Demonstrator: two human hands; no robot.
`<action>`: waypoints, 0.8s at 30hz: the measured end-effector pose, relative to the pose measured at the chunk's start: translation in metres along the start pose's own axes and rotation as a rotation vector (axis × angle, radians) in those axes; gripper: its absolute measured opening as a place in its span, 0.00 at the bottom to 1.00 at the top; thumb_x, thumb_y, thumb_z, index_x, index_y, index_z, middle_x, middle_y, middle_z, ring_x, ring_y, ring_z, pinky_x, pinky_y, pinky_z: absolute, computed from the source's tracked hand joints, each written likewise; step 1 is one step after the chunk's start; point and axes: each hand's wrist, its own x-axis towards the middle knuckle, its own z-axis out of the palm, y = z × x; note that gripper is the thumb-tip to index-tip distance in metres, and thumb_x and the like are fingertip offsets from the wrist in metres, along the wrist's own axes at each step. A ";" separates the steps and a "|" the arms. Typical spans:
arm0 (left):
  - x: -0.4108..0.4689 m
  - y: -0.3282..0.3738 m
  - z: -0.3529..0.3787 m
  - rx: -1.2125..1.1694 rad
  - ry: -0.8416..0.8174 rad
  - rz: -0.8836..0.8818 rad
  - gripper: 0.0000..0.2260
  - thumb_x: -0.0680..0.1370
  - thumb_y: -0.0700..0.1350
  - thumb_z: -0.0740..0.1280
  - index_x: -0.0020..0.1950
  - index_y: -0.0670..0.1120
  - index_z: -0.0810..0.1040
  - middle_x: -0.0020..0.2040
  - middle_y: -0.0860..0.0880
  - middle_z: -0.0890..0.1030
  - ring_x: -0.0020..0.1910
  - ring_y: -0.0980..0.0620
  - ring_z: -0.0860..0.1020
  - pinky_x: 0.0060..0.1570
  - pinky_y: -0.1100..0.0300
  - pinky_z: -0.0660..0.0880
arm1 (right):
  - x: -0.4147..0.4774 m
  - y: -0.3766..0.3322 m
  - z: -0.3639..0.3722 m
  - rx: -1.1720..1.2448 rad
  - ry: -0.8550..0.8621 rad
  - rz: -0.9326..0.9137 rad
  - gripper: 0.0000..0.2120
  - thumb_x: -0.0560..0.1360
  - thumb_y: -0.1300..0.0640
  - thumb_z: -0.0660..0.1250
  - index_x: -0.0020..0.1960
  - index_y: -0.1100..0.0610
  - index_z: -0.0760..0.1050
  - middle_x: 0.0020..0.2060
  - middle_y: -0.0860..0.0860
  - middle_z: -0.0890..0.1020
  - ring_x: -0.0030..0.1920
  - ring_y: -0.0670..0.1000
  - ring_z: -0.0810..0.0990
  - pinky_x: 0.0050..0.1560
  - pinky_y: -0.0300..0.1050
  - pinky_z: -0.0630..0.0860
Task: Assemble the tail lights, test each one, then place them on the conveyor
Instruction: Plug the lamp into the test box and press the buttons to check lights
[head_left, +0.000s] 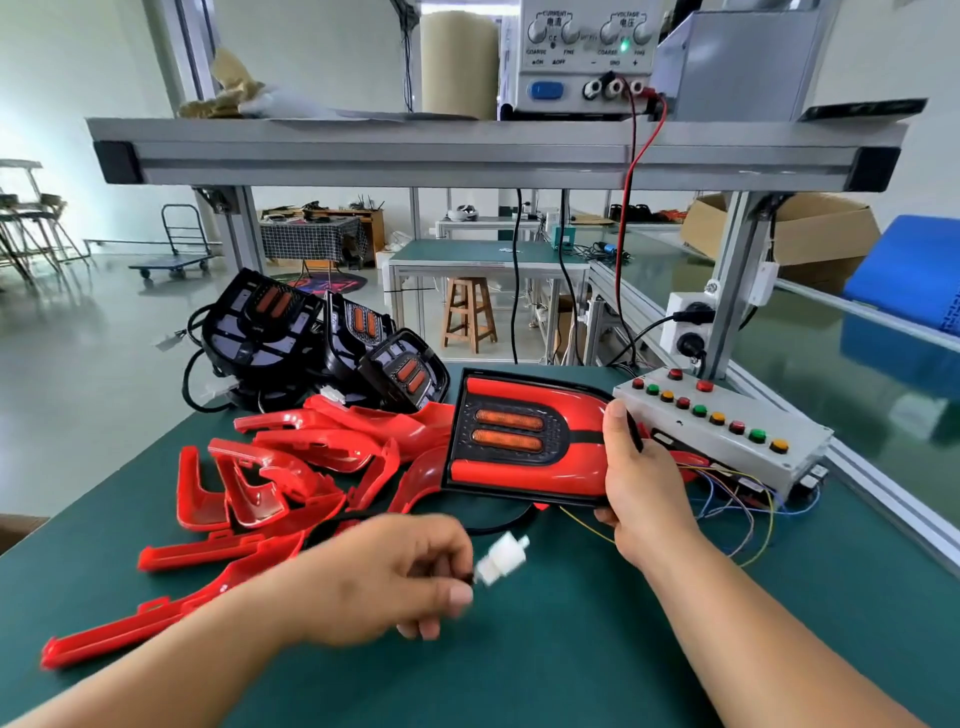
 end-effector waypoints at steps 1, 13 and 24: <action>-0.003 -0.001 -0.007 -0.043 0.070 0.033 0.04 0.79 0.39 0.66 0.47 0.46 0.74 0.37 0.51 0.80 0.34 0.56 0.79 0.35 0.63 0.75 | 0.001 0.000 0.000 0.023 -0.003 0.000 0.35 0.68 0.24 0.56 0.54 0.54 0.73 0.44 0.54 0.82 0.39 0.54 0.81 0.24 0.39 0.71; 0.030 -0.016 -0.134 -0.567 1.168 0.136 0.11 0.83 0.41 0.59 0.43 0.50 0.74 0.34 0.55 0.76 0.27 0.62 0.68 0.26 0.71 0.67 | -0.022 -0.014 0.002 0.037 -0.486 -0.018 0.29 0.64 0.32 0.67 0.47 0.57 0.79 0.42 0.60 0.85 0.39 0.59 0.83 0.47 0.62 0.80; 0.083 0.052 -0.097 -0.240 0.972 0.335 0.11 0.82 0.41 0.61 0.61 0.50 0.78 0.38 0.57 0.76 0.32 0.66 0.71 0.40 0.74 0.69 | -0.046 -0.013 0.012 -0.533 -0.571 0.095 0.33 0.76 0.30 0.55 0.59 0.60 0.70 0.40 0.59 0.82 0.24 0.54 0.80 0.23 0.39 0.74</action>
